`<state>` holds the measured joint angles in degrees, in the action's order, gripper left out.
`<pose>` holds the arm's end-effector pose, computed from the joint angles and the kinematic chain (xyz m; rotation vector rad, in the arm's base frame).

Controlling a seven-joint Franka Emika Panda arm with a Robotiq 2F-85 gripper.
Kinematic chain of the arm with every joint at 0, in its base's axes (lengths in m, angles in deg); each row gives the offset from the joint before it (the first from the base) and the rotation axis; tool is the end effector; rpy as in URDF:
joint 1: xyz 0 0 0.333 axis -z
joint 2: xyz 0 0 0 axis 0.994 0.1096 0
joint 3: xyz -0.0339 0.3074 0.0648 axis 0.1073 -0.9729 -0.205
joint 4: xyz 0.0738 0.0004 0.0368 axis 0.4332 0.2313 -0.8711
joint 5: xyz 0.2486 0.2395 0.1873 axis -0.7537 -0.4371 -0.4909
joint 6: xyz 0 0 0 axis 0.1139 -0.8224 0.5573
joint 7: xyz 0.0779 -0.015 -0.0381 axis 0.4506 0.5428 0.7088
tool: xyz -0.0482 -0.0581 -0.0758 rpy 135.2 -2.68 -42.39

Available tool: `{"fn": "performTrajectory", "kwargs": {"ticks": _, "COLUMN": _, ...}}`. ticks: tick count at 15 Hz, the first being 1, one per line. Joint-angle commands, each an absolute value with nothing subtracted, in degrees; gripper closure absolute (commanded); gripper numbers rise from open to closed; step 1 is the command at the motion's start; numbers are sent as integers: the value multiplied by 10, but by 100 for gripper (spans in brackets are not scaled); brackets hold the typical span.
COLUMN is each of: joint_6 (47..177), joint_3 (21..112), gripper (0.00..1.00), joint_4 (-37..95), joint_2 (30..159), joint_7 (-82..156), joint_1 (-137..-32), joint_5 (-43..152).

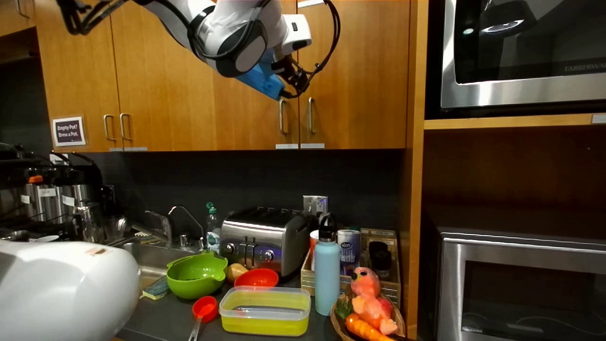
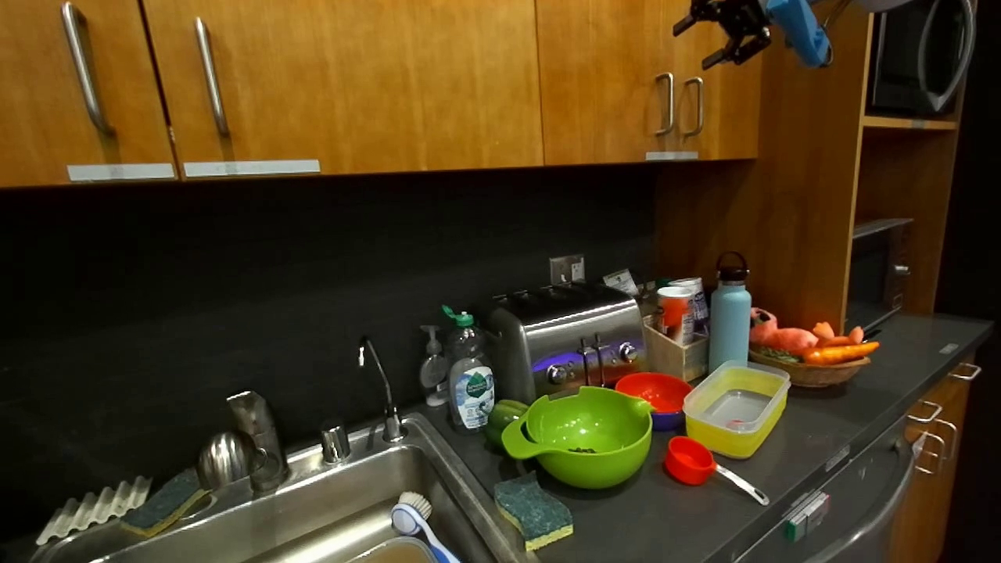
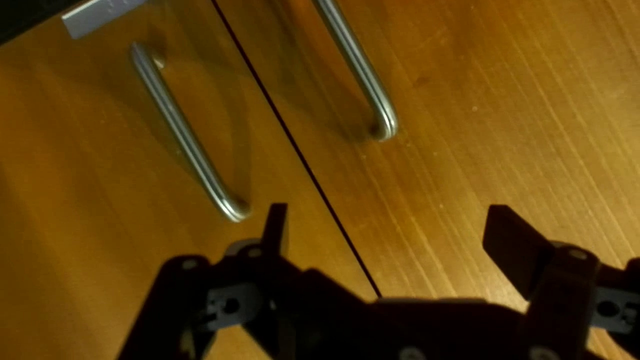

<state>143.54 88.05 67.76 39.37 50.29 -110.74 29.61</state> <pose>0.4128 -0.0770 0.7070 -2.1748 0.2469 -1.5049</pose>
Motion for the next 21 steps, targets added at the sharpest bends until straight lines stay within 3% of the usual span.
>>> {"fn": "performTrajectory", "kwargs": {"ticks": 1, "joint_6": 1429, "joint_3": 884, "gripper": 0, "joint_4": 669, "joint_2": 380, "joint_7": 519, "joint_1": -1129, "joint_5": 261}}
{"fn": "performTrajectory", "kwargs": {"ticks": 11, "joint_6": 1594, "joint_3": 908, "gripper": 0, "joint_4": 726, "joint_2": 313, "joint_7": 472, "joint_1": -1297, "joint_5": 181}}
{"fn": "performTrajectory", "kwargs": {"ticks": 21, "joint_6": 1587, "joint_3": 874, "gripper": 0, "joint_4": 809, "joint_2": 296, "joint_7": 356, "joint_1": -1184, "joint_5": 225}}
